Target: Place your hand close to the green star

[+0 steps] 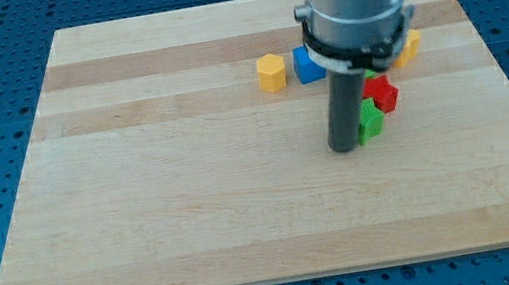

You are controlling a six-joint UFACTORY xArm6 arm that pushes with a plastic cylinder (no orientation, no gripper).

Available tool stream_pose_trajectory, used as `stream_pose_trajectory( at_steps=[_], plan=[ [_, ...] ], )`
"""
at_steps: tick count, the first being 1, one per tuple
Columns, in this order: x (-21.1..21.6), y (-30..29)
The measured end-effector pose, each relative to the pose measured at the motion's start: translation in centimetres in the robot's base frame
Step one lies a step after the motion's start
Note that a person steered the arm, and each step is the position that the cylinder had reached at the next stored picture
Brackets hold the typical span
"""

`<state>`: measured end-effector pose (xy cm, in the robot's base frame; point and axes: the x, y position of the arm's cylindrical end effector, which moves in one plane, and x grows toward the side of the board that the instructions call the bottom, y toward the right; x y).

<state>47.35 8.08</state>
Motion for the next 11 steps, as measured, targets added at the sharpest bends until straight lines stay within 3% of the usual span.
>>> stream_pose_trajectory(
  at_steps=[1,2,3,4,6,8,10,11],
  plan=[
    [-0.6,0.0],
    [3.1,-2.7],
    [1.6,-7.2],
    [-2.6,-7.5],
    [-6.2,-4.8],
    [-4.1,-1.4],
    [1.6,-0.8],
    [1.0,-1.3]
  ],
)
